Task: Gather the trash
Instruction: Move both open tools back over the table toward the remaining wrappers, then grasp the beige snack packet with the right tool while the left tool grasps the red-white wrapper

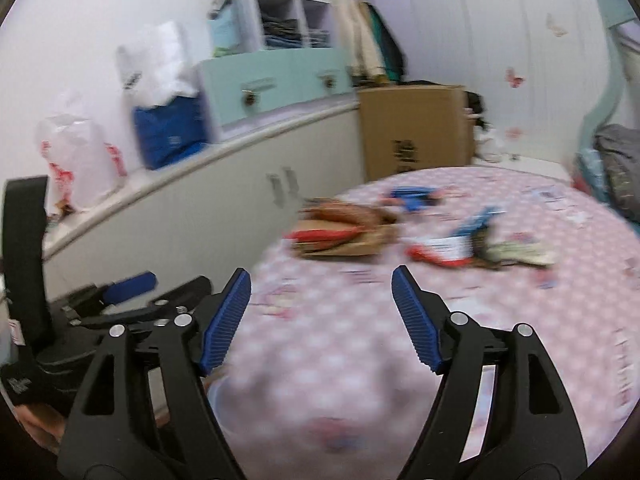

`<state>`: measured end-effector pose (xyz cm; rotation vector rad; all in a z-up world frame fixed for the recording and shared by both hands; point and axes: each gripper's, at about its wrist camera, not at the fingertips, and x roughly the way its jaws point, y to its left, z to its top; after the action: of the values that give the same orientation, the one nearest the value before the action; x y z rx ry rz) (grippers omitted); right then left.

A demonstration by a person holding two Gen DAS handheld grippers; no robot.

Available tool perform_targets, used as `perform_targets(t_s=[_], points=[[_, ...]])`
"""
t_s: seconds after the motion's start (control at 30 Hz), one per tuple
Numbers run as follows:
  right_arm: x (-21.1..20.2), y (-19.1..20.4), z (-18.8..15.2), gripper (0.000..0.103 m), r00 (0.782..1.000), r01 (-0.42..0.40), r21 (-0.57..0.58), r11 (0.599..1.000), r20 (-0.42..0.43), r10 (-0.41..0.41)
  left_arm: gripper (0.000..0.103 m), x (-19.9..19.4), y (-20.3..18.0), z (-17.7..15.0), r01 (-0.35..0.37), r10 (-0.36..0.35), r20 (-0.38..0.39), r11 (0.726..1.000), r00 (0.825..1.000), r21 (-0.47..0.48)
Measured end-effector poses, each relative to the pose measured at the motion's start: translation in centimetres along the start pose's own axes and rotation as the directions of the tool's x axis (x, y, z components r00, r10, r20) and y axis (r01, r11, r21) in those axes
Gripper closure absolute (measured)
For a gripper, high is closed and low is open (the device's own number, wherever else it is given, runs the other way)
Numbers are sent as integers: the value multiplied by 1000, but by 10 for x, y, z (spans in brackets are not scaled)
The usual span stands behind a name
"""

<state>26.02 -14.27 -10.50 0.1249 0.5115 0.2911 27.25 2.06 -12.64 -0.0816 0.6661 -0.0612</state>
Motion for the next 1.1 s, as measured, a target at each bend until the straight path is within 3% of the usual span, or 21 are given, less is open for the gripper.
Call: perform_targets(t_s=[0.2,0.33,0.43,0.53,0.6,0.83,1.03,1.1], points=[[6,-89,9,29,983,142,-13,990,-116,-142,23,33,-84,17,79,-71,-64,987,995,139],[23,-130,7,28,961,187,-46,981,-201,-192,24,70,-124,27,152,-129,-169,980,977,132],[35,-154,6,28,947,200,-93,975,-237,-217,24,90,-138,29,145,-116,-190,979,975,144],[47,-167,11,28,944,181,-115,977,-257,-205,23,108,-145,30,91,-62,-186,984,981,151],[60,-173,15,24,925,205,-165,965,-291,-246,23,116,-147,31,71,-43,-199,987,979,141],[98,-181,26,24,922,101,-211,972,-347,-171,24,137,-138,45,93,-97,-234,995,967,-29],[113,-180,29,27,914,41,-227,973,-384,-128,24,156,-140,52,59,-76,-278,996,958,-67],[113,-178,29,35,915,23,-224,974,-387,-111,24,159,-142,53,41,-58,-281,997,958,-64]])
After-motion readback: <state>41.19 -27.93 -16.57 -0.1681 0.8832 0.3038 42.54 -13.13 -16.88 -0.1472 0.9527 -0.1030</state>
